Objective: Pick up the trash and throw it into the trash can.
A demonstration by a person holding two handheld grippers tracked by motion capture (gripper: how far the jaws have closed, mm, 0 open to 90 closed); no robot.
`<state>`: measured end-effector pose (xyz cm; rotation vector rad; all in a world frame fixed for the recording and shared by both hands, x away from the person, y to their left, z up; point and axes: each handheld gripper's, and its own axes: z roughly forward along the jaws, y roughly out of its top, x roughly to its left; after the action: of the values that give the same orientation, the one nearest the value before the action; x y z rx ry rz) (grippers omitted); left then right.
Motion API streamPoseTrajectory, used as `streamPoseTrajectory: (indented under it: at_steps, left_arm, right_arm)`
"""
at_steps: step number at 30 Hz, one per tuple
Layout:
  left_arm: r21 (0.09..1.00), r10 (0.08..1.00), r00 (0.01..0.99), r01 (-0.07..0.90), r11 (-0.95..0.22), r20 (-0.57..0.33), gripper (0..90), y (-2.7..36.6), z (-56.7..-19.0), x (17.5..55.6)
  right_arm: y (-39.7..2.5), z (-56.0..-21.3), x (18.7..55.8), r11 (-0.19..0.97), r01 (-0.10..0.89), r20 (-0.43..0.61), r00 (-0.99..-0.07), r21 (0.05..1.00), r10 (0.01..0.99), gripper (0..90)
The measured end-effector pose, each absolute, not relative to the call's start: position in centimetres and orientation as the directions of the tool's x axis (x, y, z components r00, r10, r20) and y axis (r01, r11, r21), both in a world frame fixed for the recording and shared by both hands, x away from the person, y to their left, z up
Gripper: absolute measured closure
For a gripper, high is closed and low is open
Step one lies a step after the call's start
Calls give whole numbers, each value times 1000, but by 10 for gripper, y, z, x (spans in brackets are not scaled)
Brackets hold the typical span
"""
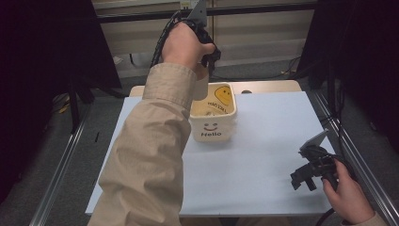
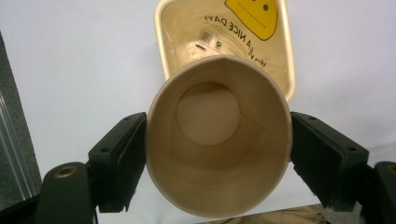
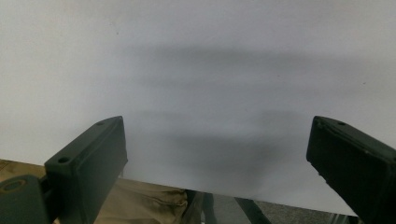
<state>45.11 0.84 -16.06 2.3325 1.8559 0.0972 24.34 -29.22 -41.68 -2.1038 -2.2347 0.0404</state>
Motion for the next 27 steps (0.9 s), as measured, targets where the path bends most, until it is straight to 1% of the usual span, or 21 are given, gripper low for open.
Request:
streamPoseTrajectory:
  at_steps: [2, 6, 8, 11, 12, 14, 15, 16, 19, 20, 21, 23, 24, 25, 26, 27]
  left_arm:
    - [166, 970, 239, 959, -228, -45, 224, 8, -165, 455]
    - [181, 973, 227, 960, -214, -51, 221, 7, -173, 462]
    - [195, 973, 224, 958, -210, -53, 221, 7, -176, 466]
    - [203, 972, 228, 956, -214, -52, 220, 6, -180, 470]
    - [221, 971, 233, 951, -217, -48, 219, 6, -183, 473]
    - [210, 971, 233, 953, -218, -48, 217, 6, -186, 474]
    - [209, 971, 234, 953, -219, -51, 216, 6, -188, 475]
    - [209, 970, 236, 953, -220, -51, 216, 6, -190, 476]
    - [211, 970, 236, 953, -218, -61, 216, 4, -194, 477]
    - [207, 970, 239, 952, -224, -50, 215, 4, -196, 477]
    - [204, 969, 242, 952, -227, -52, 213, 3, -197, 478]
    - [208, 969, 241, 952, -226, -52, 211, 3, -199, 478]
    - [206, 969, 242, 952, -226, -51, 211, 1, -202, 478]
    - [201, 967, 247, 952, -231, -56, 210, 1, -205, 478]
    - [197, 966, 253, 951, -239, -52, 210, 0, -207, 478]
    - [197, 968, 244, 953, -230, -55, 209, -1, -210, 478]
  right_arm:
    - [-292, -416, 244, 58, 995, 28, -56, -79, 998, 49]
    - [-292, -416, 243, 60, 996, 35, -58, -63, 998, 48]
    - [-292, -415, 243, 65, 995, 33, -63, -72, 997, 49]
    - [-291, -416, 243, 62, 997, 35, -60, -53, 998, 49]
    - [-290, -417, 243, 54, 997, 36, -52, -53, 998, 50]
    - [-291, -416, 243, 54, 997, 41, -52, -58, 998, 49]
    - [-292, -415, 243, 69, 995, 30, -67, -73, 997, 49]
    - [-292, -415, 243, 56, 996, 38, -54, -64, 998, 49]
    - [-292, -416, 243, 57, 997, 39, -55, -59, 998, 49]
    - [-292, -416, 243, 55, 997, 38, -53, -58, 998, 49]
    - [-292, -415, 243, 72, 995, 27, -70, -74, 997, 50]
    - [-292, -417, 242, 64, 996, 44, -62, -56, 997, 49]
    - [-292, -416, 242, 62, 996, 42, -60, -58, 997, 49]
    - [-291, -414, 243, 36, 997, 45, -32, -75, 998, 49]
    - [-291, -415, 242, 46, 997, 42, -43, -67, 998, 49]
    - [-290, -414, 243, 37, 997, 45, -34, -71, 998, 49]
